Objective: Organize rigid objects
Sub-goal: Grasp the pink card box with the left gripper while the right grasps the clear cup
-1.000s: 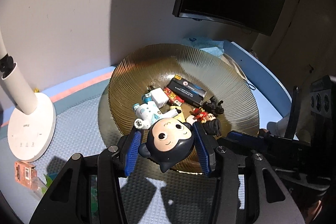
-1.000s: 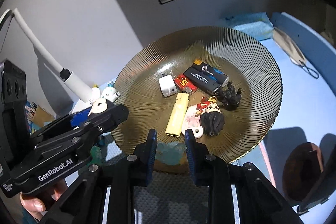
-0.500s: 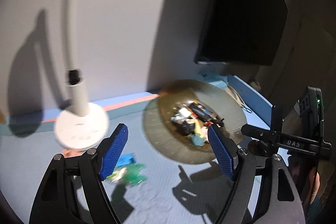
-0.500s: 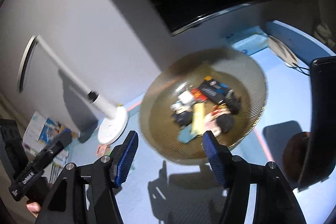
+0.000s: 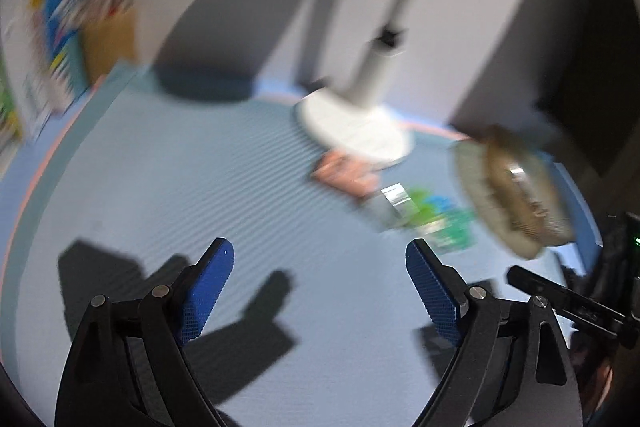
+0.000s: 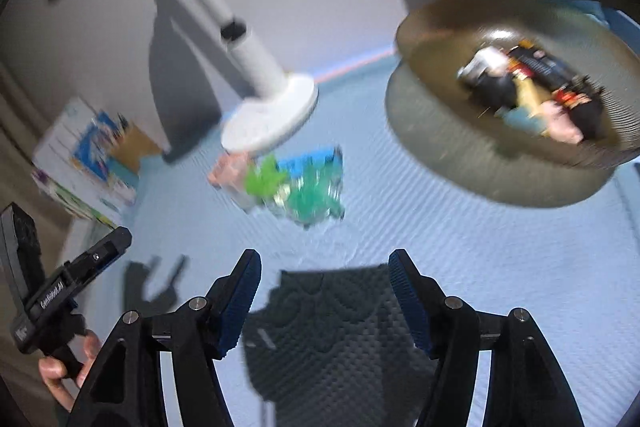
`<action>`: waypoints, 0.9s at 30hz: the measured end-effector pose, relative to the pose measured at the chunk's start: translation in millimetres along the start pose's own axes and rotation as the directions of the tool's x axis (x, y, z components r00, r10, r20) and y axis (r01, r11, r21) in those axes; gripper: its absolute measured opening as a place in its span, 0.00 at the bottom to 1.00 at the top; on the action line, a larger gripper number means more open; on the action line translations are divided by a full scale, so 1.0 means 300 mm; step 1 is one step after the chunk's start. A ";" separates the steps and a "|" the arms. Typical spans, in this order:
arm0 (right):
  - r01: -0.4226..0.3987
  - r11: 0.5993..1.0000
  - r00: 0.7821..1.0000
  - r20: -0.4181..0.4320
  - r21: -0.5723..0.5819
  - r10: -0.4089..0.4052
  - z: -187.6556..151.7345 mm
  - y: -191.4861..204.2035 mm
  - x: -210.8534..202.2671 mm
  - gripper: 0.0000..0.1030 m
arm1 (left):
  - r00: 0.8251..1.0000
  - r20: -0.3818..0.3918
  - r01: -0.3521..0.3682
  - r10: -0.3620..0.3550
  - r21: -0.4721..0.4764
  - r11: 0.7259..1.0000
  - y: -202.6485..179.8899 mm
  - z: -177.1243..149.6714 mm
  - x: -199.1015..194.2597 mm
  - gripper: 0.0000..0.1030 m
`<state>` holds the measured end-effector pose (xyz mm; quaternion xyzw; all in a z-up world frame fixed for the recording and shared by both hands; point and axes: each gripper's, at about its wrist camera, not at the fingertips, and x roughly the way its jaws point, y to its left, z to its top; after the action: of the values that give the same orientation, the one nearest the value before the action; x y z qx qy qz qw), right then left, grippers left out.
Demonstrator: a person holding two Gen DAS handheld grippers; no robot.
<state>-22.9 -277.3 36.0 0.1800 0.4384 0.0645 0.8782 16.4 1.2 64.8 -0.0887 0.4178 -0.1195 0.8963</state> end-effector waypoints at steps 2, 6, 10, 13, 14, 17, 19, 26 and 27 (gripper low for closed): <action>0.046 0.997 0.999 0.003 -0.055 -0.046 -0.025 0.023 0.054 0.63 | 0.999 -0.015 -0.046 0.046 -0.011 0.999 0.052 -0.035 0.047 0.85; 0.112 0.983 0.994 0.017 -0.147 -0.111 -0.055 0.056 0.105 0.67 | 0.994 -0.059 -0.097 0.096 -0.026 0.995 0.115 -0.074 0.128 0.85; 0.087 0.984 0.996 0.024 -0.155 -0.085 -0.065 0.051 0.099 0.81 | 0.997 -0.038 -0.062 0.061 -0.020 0.998 0.119 -0.075 0.121 0.88; 0.073 0.987 0.997 0.015 -0.141 -0.071 -0.062 0.034 0.103 0.81 | 0.998 -0.041 -0.053 0.053 -0.015 0.998 0.120 -0.077 0.124 0.88; 0.067 0.989 0.998 0.017 -0.135 -0.065 -0.061 0.030 0.101 0.81 | 0.998 -0.043 -0.048 0.047 -0.019 0.999 0.122 -0.077 0.125 0.89; 0.057 0.991 0.998 0.017 -0.123 -0.055 -0.056 0.025 0.096 0.81 | 0.998 -0.043 -0.040 0.039 -0.027 0.999 0.123 -0.076 0.128 0.89; 0.062 0.990 0.998 0.017 -0.125 -0.061 -0.058 0.029 0.097 0.82 | 0.998 -0.044 -0.048 0.047 -0.019 0.999 0.118 -0.078 0.123 0.89; 0.124 0.975 0.992 0.015 -0.183 -0.124 -0.054 0.087 0.113 0.81 | 0.990 -0.113 -0.078 0.086 0.074 0.994 0.054 -0.042 0.136 0.89; 0.115 0.972 0.993 0.014 -0.205 -0.115 -0.046 0.107 0.111 0.81 | 0.991 -0.118 -0.054 0.064 0.082 0.995 0.042 -0.017 0.127 0.89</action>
<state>-12.1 -234.8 15.4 0.0629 0.4382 0.0582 0.8948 38.1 2.1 30.6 -0.0337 0.4684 -0.1143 0.8755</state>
